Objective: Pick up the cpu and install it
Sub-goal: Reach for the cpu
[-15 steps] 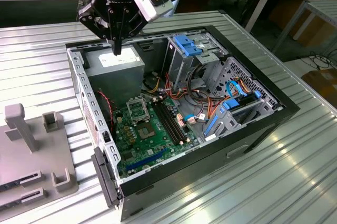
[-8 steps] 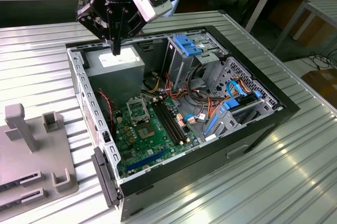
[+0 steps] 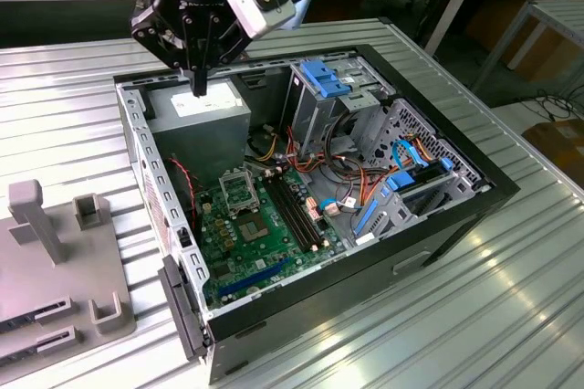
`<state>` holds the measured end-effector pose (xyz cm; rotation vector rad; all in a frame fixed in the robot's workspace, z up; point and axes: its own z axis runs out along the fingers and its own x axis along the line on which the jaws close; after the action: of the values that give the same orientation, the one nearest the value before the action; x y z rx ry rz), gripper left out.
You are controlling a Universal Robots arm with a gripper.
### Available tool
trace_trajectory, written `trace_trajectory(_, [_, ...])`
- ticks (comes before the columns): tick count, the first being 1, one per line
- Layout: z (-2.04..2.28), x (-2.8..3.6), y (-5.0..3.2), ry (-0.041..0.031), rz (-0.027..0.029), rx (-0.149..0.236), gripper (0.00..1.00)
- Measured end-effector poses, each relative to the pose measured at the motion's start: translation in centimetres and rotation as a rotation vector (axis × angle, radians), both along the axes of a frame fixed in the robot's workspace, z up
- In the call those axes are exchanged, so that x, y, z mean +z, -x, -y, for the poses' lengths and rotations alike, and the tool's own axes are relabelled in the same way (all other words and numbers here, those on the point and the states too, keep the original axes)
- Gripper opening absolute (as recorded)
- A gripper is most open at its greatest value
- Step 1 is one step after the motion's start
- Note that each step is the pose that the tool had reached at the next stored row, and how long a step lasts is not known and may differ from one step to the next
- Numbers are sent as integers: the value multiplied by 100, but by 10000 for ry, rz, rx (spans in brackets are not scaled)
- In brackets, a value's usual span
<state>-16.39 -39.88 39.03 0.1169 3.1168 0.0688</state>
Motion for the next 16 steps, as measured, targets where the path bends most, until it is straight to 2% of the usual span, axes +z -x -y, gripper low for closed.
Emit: trace_trajectory(16, [0,-3,61,0,-5,0,11])
